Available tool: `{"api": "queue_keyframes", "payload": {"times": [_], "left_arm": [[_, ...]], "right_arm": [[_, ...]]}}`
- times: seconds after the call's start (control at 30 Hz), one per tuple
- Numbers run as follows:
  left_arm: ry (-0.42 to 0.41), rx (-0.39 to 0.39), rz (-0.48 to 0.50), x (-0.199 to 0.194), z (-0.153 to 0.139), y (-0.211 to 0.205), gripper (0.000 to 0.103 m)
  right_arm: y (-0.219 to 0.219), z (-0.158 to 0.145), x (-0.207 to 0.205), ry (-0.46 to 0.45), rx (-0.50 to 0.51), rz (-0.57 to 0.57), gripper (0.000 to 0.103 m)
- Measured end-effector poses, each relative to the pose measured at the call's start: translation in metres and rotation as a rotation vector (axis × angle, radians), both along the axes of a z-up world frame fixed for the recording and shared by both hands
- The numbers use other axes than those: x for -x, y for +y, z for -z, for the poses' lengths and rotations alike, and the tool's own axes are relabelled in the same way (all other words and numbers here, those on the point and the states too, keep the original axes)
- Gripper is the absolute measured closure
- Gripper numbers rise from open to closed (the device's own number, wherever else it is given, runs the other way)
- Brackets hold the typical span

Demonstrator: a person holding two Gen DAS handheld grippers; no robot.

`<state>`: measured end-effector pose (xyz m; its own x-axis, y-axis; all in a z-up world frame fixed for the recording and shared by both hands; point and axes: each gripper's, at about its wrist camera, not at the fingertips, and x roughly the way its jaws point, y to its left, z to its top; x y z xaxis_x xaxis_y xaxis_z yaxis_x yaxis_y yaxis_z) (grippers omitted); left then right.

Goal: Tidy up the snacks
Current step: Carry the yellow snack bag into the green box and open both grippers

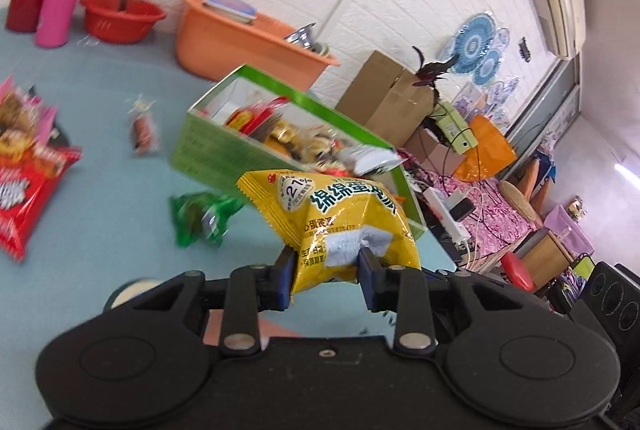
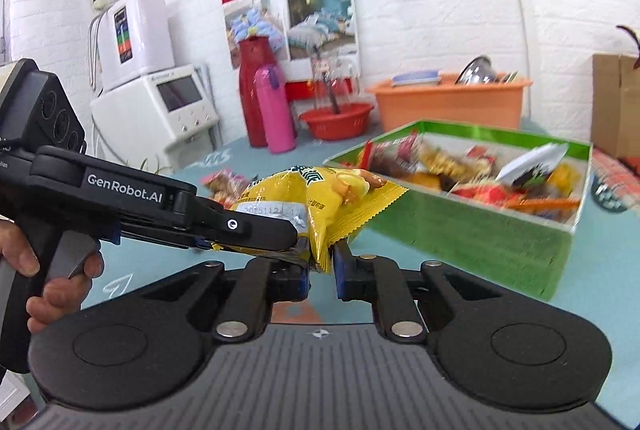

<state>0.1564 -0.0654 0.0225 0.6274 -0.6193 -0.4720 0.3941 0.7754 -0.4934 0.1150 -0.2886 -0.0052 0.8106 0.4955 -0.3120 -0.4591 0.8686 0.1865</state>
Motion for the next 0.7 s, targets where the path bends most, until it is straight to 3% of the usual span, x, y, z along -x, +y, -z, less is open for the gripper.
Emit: {"api": "queue_keyframes", "payload": {"times": [0.3,0.57,0.6,0.67,0.7], "left_arm": [[-0.071,-0.030,0.049,-0.048,-0.024,-0.039,0.060],[-0.060,-0.053,0.050,-0.102,-0.015,-0.058,0.060],[-0.045,-0.058,0.046,-0.110,-0.010,-0.058,0.057],[-0.006,-0.066,0.019,-0.122,0.001,-0.057,0.042],[0.013,-0.062,-0.003,-0.124,0.008,-0.052,0.026]], "right_arm": [[-0.026,-0.022,-0.036,-0.094,-0.014,0.088,0.081],[-0.036,-0.015,-0.085,-0.091,-0.021,0.134,0.081],[-0.036,-0.010,-0.093,-0.079,-0.018,0.136,0.080],[-0.034,0.003,-0.106,-0.026,0.001,0.147,0.071],[-0.034,0.010,-0.111,0.013,0.017,0.167,0.068]]}}
